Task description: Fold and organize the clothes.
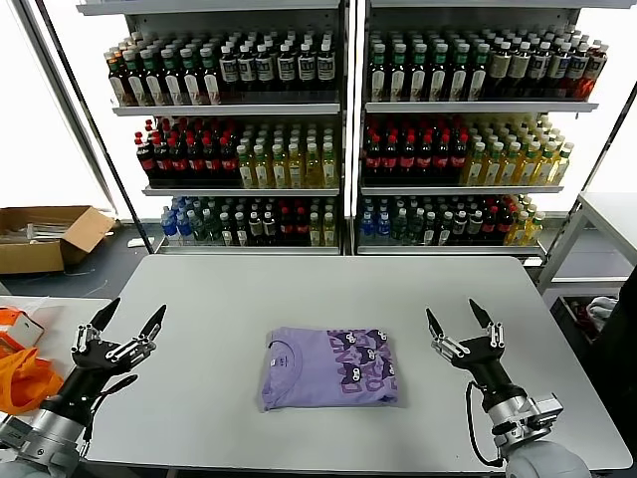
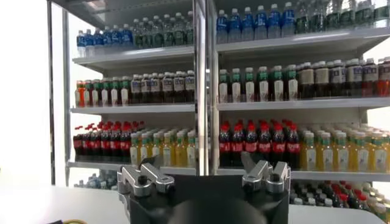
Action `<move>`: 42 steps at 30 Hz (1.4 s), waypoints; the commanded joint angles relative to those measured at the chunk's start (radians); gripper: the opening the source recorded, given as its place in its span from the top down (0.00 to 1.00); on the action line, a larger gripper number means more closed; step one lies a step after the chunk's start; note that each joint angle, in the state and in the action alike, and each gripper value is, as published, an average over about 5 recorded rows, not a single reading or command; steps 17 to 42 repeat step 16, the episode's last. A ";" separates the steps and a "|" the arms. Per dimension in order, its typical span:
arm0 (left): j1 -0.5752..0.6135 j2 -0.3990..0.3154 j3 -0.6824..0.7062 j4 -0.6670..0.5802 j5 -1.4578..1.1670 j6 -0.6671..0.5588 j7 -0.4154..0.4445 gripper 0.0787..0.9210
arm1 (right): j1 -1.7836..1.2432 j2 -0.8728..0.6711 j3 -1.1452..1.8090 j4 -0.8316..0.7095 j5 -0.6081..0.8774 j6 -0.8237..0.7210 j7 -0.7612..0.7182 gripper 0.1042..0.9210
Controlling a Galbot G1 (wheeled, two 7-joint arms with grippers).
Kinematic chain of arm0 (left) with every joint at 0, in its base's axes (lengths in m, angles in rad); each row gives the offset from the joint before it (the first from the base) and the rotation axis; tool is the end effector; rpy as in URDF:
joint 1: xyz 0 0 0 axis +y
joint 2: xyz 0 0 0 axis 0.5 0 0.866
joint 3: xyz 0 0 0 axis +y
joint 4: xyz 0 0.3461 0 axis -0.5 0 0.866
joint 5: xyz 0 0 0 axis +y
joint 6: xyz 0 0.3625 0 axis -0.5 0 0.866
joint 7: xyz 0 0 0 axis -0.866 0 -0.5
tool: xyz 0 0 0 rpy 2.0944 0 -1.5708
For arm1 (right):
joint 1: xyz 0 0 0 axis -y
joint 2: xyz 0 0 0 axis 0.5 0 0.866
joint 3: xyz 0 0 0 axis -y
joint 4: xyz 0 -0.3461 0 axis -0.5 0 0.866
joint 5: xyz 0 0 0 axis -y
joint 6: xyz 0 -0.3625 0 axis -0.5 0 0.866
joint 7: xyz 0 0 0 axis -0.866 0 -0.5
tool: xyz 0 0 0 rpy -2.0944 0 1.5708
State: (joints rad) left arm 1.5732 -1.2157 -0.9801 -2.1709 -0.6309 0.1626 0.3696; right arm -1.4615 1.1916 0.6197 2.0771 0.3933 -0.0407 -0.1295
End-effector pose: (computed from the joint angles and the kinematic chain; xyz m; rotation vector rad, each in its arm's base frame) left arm 0.1887 0.1728 -0.2098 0.3693 3.0564 -0.1424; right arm 0.2297 -0.0913 -0.2615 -0.3579 3.0709 0.0086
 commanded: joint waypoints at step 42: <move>0.050 -0.049 -0.025 -0.003 0.036 -0.064 0.065 0.12 | -0.061 -0.023 0.051 0.031 0.020 0.028 -0.053 0.12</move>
